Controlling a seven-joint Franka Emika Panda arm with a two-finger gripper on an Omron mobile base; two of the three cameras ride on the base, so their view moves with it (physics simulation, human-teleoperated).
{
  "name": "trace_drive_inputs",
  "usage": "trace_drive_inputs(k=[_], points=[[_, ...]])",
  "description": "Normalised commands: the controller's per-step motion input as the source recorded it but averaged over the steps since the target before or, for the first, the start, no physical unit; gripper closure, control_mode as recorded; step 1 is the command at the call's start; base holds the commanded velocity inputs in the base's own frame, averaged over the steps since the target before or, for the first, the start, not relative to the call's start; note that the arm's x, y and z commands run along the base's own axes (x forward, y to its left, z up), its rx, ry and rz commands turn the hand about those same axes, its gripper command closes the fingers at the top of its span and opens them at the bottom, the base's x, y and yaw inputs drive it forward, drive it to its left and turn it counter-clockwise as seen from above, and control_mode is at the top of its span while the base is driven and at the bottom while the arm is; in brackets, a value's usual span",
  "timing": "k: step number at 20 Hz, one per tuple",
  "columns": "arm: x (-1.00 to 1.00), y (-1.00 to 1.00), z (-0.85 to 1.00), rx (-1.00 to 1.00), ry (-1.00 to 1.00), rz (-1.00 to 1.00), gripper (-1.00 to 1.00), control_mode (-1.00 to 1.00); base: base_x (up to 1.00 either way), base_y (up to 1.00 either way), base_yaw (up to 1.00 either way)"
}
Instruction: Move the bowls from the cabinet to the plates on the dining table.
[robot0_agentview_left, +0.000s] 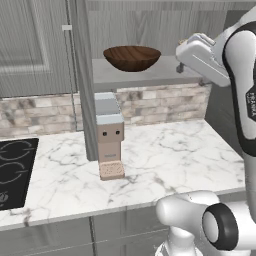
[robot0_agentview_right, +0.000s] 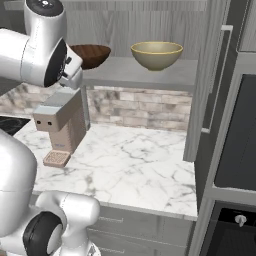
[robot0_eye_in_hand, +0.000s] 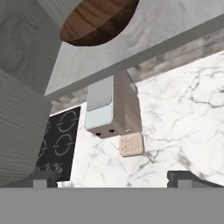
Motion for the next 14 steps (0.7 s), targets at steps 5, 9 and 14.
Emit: trace_drive_inputs(k=[5,9,14], points=[[0.35,0.00,-0.03,0.01,0.00,-0.07,-1.00,-1.00,0.00,0.00,0.00],[0.41,0.00,-0.06,0.00,0.00,-0.08,-1.00,-1.00,0.00,0.00,0.00],[0.40,0.00,-0.15,0.02,-0.01,-0.07,-1.00,-1.00,0.00,0.00,0.00]])
